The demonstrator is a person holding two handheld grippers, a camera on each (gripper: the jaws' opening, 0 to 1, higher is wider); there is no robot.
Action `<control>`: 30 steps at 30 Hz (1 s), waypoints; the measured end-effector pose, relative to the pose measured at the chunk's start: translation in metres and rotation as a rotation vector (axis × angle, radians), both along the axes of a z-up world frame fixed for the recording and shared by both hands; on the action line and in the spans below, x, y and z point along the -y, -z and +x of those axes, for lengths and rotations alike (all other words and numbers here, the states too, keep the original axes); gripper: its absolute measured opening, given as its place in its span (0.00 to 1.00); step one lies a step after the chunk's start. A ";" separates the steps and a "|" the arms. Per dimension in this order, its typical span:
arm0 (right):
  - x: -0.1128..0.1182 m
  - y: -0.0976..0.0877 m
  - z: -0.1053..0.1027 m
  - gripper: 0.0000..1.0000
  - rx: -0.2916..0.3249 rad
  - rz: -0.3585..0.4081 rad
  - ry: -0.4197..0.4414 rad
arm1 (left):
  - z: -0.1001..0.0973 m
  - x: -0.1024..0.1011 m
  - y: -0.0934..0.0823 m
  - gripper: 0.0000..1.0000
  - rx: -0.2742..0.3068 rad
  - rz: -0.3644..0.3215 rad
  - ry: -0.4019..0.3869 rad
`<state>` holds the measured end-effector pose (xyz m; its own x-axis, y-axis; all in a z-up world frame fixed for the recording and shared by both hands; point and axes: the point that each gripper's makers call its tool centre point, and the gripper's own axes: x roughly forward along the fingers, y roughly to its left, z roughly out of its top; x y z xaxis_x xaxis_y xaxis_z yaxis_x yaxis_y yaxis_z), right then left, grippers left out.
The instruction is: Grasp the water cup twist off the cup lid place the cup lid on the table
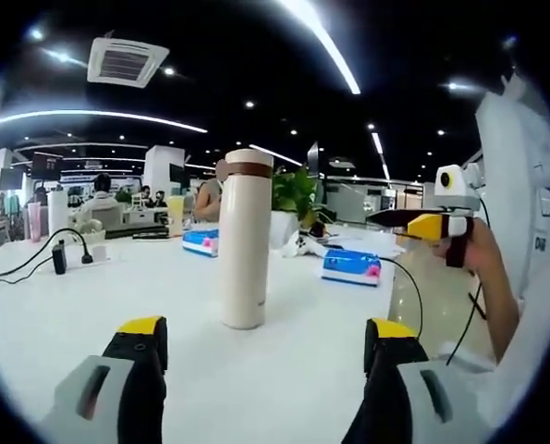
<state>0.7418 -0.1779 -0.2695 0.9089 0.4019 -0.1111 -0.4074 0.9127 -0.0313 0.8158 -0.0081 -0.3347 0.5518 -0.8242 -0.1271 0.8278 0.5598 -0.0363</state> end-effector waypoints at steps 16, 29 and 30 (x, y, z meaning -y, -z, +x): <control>-0.001 0.001 0.001 0.69 -0.004 -0.002 -0.002 | 0.014 0.011 0.008 0.87 0.023 0.017 0.027; -0.001 0.003 0.002 0.69 -0.010 -0.006 0.002 | 0.031 0.035 0.014 0.87 0.028 0.017 0.112; -0.001 0.003 0.002 0.69 -0.009 -0.006 0.003 | 0.032 0.036 0.014 0.87 0.027 0.016 0.115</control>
